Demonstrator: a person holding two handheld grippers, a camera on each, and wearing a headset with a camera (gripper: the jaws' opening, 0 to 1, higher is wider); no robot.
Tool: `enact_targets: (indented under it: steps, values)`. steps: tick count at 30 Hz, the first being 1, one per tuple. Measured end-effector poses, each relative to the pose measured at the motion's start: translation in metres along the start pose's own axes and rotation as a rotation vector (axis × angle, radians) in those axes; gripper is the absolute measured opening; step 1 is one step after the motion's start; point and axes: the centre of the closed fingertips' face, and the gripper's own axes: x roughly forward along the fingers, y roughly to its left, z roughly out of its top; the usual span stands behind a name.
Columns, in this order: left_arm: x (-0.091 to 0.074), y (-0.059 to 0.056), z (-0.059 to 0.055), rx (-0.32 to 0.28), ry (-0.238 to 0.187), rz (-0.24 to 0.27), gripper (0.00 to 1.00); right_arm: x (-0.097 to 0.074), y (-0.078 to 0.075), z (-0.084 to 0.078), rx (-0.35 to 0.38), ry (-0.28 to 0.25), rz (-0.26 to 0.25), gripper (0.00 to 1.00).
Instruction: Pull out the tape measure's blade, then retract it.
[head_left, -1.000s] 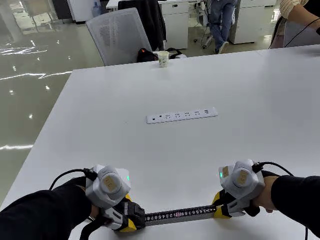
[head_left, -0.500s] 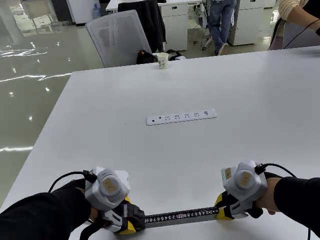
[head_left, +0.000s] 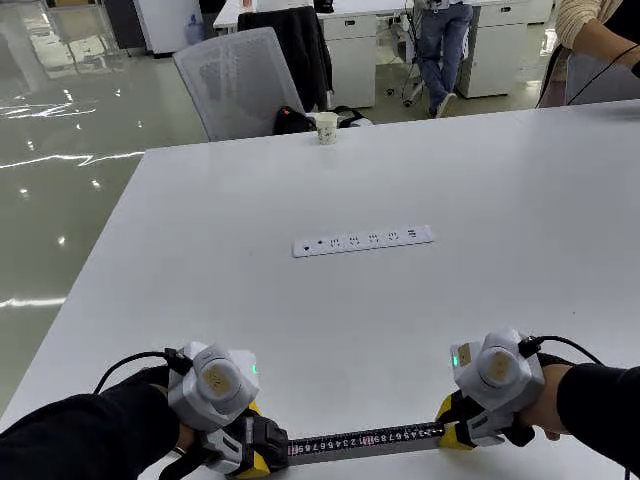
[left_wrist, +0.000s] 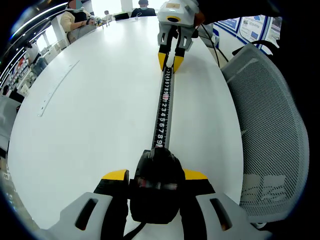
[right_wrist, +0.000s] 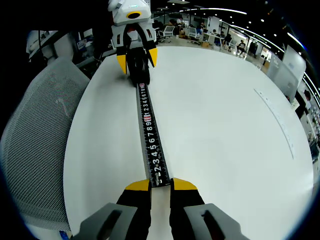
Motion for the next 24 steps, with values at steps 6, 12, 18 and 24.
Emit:
enact_targets:
  steps: [6, 12, 18, 24]
  values:
    - [0.0, 0.0, 0.0, 0.0, 0.001, 0.0, 0.35, -0.002, 0.0, -0.003, -0.001, 0.004, -0.002, 0.1]
    - [-0.001, 0.0, 0.0, 0.0, 0.002, 0.001, 0.35, -0.004, -0.001, -0.005, 0.002, 0.007, -0.004, 0.1]
    - [-0.001, 0.0, 0.0, -0.001, 0.002, 0.003, 0.35, -0.005, -0.001, -0.008, 0.005, 0.009, -0.006, 0.1]
    - [-0.001, 0.0, 0.0, -0.002, 0.001, 0.002, 0.35, -0.007, -0.002, -0.011, 0.011, 0.01, -0.01, 0.1]
